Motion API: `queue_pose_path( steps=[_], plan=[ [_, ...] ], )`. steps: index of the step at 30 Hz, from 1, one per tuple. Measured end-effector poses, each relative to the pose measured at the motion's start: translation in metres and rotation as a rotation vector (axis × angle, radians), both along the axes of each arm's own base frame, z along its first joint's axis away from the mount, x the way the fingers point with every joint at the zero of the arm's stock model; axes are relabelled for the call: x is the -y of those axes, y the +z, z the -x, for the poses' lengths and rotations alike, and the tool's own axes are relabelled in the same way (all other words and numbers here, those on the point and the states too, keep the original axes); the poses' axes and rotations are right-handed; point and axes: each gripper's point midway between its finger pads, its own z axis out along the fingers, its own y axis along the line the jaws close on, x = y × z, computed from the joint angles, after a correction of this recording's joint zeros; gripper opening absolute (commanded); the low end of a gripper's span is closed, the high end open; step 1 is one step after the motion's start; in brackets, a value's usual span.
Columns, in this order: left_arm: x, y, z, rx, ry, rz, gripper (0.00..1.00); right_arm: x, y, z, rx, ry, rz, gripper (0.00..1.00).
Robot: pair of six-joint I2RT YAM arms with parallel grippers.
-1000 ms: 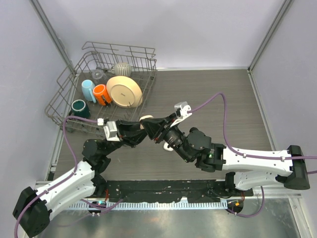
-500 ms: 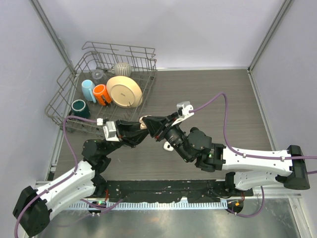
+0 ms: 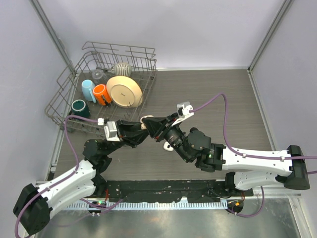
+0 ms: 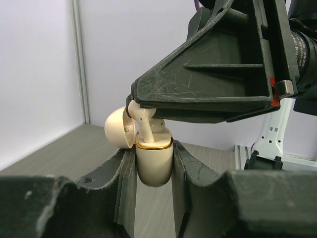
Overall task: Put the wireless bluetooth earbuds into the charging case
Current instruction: Place the earbud in the charging case.
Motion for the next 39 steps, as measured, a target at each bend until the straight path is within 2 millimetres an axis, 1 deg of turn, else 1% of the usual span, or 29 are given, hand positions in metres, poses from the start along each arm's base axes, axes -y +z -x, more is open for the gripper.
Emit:
queue_pose_path(
  steps=[11,19,22,23,25,26,31,37,39],
  plan=[
    [-0.001,0.000,-0.003,-0.006,0.018,0.008,0.00,0.003,-0.002,0.001,-0.016,-0.001,0.003,0.01],
    [-0.002,-0.002,-0.006,-0.005,0.040,0.006,0.00,0.004,-0.009,0.003,-0.024,0.002,0.036,0.02],
    [-0.002,-0.003,-0.006,-0.002,0.042,0.003,0.00,0.004,-0.010,0.003,-0.029,0.002,0.054,0.12],
    [-0.002,-0.003,-0.006,-0.001,0.043,0.003,0.00,0.004,-0.009,0.003,-0.030,0.002,0.057,0.19],
    [-0.002,-0.002,-0.006,0.001,0.043,0.004,0.00,0.004,-0.009,0.003,-0.032,0.002,0.068,0.27],
    [-0.002,-0.002,-0.006,0.002,0.043,0.004,0.00,0.004,-0.009,0.003,-0.034,0.002,0.073,0.35],
    [-0.003,-0.001,-0.008,0.002,0.053,0.011,0.00,0.003,-0.009,0.007,-0.038,0.013,0.099,0.54],
    [-0.004,0.000,-0.008,0.002,0.054,0.016,0.00,0.001,0.000,0.012,-0.037,0.032,0.105,0.61],
    [-0.004,0.001,-0.007,0.005,0.053,0.018,0.00,0.002,0.004,0.012,-0.033,0.032,0.099,0.61]
  ],
)
